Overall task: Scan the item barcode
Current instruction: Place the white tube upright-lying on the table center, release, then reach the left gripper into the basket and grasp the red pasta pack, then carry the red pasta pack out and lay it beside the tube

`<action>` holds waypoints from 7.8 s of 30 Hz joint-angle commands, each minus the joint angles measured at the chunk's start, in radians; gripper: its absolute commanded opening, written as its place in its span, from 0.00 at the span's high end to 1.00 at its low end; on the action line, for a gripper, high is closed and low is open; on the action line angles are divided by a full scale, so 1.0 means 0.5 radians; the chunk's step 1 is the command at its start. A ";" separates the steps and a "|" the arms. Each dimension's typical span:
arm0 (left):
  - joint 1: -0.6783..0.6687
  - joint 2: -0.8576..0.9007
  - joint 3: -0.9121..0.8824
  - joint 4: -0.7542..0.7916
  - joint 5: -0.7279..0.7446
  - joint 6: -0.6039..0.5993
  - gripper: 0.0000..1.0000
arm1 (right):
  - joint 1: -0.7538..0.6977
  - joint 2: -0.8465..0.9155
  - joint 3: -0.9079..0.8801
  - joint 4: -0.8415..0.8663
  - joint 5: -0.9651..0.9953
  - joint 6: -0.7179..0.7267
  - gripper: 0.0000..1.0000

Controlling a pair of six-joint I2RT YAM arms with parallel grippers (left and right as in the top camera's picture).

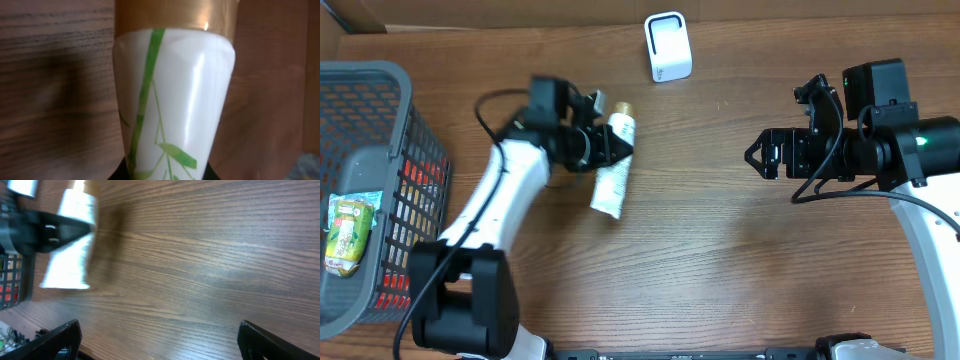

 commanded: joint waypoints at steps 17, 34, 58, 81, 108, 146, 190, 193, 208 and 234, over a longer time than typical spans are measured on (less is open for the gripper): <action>-0.294 -0.050 -0.580 0.806 -0.711 -0.253 0.35 | 0.008 0.001 0.045 0.005 -0.012 0.008 0.00; 0.169 -0.450 1.354 -1.151 -0.976 0.681 0.00 | 0.008 0.001 0.045 0.000 -0.012 0.008 0.00; 1.878 -0.321 0.976 -1.381 -1.268 0.053 0.00 | 0.008 0.001 0.045 -0.001 -0.011 0.007 0.00; 1.882 0.121 0.141 -0.397 -1.196 0.812 0.01 | 0.008 0.001 0.045 0.031 -0.012 0.007 0.00; 1.881 0.581 0.141 -0.382 -1.038 0.838 0.69 | 0.008 0.001 0.045 0.076 -0.013 0.008 0.00; 1.893 0.542 0.845 -1.019 -0.844 1.024 0.15 | 0.008 0.001 0.045 0.091 -0.018 0.053 0.00; 1.884 0.540 1.947 -1.492 -0.623 0.916 0.96 | 0.008 0.001 0.045 0.111 -0.020 0.060 0.00; 1.873 0.539 2.250 -1.610 -0.513 0.875 0.96 | 0.008 0.001 0.045 0.111 -0.020 0.060 0.00; 1.811 0.137 3.202 -1.957 -0.266 0.474 0.96 | 0.008 0.001 0.045 0.111 -0.019 0.060 0.00; -0.124 0.681 2.300 -2.401 -1.234 -0.372 0.96 | 0.008 0.001 0.045 0.126 -0.018 0.060 0.00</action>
